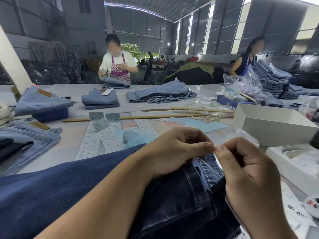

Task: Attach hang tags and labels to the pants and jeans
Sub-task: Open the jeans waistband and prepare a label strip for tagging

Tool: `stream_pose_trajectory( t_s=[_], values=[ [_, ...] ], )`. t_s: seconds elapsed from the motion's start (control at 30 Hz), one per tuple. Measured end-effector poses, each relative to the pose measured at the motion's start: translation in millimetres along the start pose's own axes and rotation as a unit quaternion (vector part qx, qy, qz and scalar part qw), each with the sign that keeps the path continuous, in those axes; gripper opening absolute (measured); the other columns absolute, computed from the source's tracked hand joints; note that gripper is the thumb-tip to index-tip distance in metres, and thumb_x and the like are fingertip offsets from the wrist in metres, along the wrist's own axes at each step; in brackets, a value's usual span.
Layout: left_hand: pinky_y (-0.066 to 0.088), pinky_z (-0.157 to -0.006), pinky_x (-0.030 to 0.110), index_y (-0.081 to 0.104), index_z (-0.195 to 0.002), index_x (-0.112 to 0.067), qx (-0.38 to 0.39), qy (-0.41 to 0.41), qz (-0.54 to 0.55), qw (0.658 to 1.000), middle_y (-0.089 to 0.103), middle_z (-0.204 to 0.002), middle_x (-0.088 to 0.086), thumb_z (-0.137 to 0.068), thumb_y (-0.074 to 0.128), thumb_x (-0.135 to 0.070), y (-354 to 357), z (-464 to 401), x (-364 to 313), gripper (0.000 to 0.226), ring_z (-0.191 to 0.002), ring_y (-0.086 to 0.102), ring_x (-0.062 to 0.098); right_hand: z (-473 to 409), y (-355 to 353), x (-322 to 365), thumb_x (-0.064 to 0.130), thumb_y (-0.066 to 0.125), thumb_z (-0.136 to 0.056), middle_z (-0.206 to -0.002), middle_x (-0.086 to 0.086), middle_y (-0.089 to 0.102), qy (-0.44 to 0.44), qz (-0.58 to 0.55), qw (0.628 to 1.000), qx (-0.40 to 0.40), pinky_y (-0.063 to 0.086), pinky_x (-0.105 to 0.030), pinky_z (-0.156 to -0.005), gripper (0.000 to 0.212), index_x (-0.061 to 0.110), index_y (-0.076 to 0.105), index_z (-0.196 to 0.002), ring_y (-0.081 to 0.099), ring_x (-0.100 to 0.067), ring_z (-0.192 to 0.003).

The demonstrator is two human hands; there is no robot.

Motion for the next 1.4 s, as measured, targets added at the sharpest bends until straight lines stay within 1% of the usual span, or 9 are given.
stream_pose_trajectory(
  t_s=[0.17, 0.4, 0.63, 0.83, 0.97, 1.07, 1.17, 1.3, 1.4],
  values=[
    [0.043, -0.069, 0.022, 0.067, -0.085, -0.024, 0.003, 0.001, 0.001, 1.000, 0.060, -0.070, -0.016, -0.095, 0.062, -0.024, 0, 0, 0, 0.011, -0.065, 0.051, 0.002, 1, 1, -2, 0.026, 0.057, -0.085, -0.053, 0.001, 0.046, 0.006, -0.003, 1.000, 0.014, 0.029, -0.015, -0.045, 0.027, 0.015, 0.055, -0.060, 0.043, -0.013, -0.050],
    [0.043, -0.067, 0.018, 0.067, -0.083, -0.022, 0.006, 0.002, 0.011, 1.000, 0.061, -0.069, -0.014, -0.094, 0.063, -0.022, 0, 0, 0, 0.012, -0.065, 0.052, 0.003, 3, 6, -3, 0.026, 0.054, -0.086, -0.053, 0.001, 0.046, 0.012, -0.002, 0.999, 0.041, 0.029, -0.013, -0.044, 0.026, 0.016, 0.055, -0.062, 0.045, -0.012, -0.052],
    [0.042, -0.063, 0.013, 0.066, -0.080, -0.019, 0.015, 0.009, 0.034, 0.999, 0.061, -0.067, -0.012, -0.092, 0.064, -0.018, 2, 0, -1, 0.012, -0.061, 0.052, 0.001, 3, 8, -6, 0.030, 0.053, -0.087, -0.054, -0.002, 0.047, 0.030, -0.042, 0.996, 0.078, 0.031, -0.020, -0.045, 0.025, 0.018, 0.059, -0.066, 0.045, -0.014, -0.052],
    [0.044, -0.062, 0.013, 0.066, -0.077, -0.018, 0.025, 0.019, 0.077, 0.997, 0.061, -0.066, -0.009, -0.080, 0.067, -0.026, 2, 0, -4, 0.008, -0.061, 0.053, 0.002, 2, 11, -3, 0.033, 0.052, -0.087, -0.059, -0.005, 0.050, 0.032, -0.069, 0.990, 0.117, 0.035, -0.024, -0.051, 0.026, 0.016, 0.058, -0.068, 0.047, -0.017, -0.058],
    [0.045, -0.063, 0.013, 0.069, -0.073, -0.020, 0.041, 0.012, 0.106, 0.993, 0.063, -0.067, -0.007, -0.084, 0.072, -0.019, 3, 0, -2, 0.011, -0.062, 0.055, 0.003, 3, 16, -2, 0.035, 0.052, -0.089, -0.060, -0.005, 0.050, 0.039, -0.096, 0.985, 0.141, 0.035, -0.026, -0.052, 0.025, 0.018, 0.060, -0.072, 0.045, -0.015, -0.057],
    [0.046, -0.064, 0.013, 0.070, -0.072, -0.022, 0.060, 0.008, 0.126, 0.990, 0.064, -0.067, -0.007, -0.082, 0.067, -0.014, 7, 1, -2, 0.014, -0.063, 0.057, 0.003, 5, 20, -4, 0.033, 0.056, -0.095, -0.060, -0.003, 0.049, 0.045, -0.114, 0.977, 0.173, 0.036, -0.032, -0.053, 0.025, 0.019, 0.062, -0.075, 0.044, -0.015, -0.057],
    [0.046, -0.066, 0.013, 0.070, -0.074, -0.019, 0.069, 0.008, 0.130, 0.989, 0.065, -0.068, -0.007, -0.082, 0.067, -0.011, 10, 1, -2, 0.011, -0.065, 0.058, 0.003, 5, 19, -5, 0.031, 0.056, -0.096, -0.057, 0.002, 0.045, 0.042, -0.107, 0.976, 0.184, 0.032, -0.025, -0.050, 0.025, 0.017, 0.061, -0.076, 0.040, -0.005, -0.054],
    [0.046, -0.065, 0.013, 0.070, -0.075, -0.017, 0.064, 0.002, 0.129, 0.990, 0.065, -0.069, -0.006, -0.082, 0.067, -0.011, 11, 0, -2, 0.010, -0.065, 0.058, 0.003, 6, 19, -9, 0.022, 0.056, -0.098, -0.055, 0.008, 0.042, 0.048, -0.095, 0.976, 0.190, 0.030, -0.022, -0.050, 0.022, 0.019, 0.060, -0.076, 0.038, -0.003, -0.054],
    [0.047, -0.067, 0.014, 0.071, -0.074, -0.021, 0.048, -0.005, 0.106, 0.993, 0.066, -0.070, -0.006, -0.081, 0.070, -0.016, 9, -1, 0, 0.008, -0.066, 0.059, 0.003, 6, 18, -13, 0.020, 0.055, -0.097, -0.050, 0.010, 0.040, 0.065, -0.096, 0.976, 0.183, 0.026, -0.018, -0.046, 0.024, 0.019, 0.058, -0.074, 0.036, -0.003, -0.047]
  ],
)
Point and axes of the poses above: each hand's wrist, its own z-axis away from the middle knuckle, its own y-axis out of the palm, x = y × z, the point moved 10 cm from there along -z, towards the middle knuckle
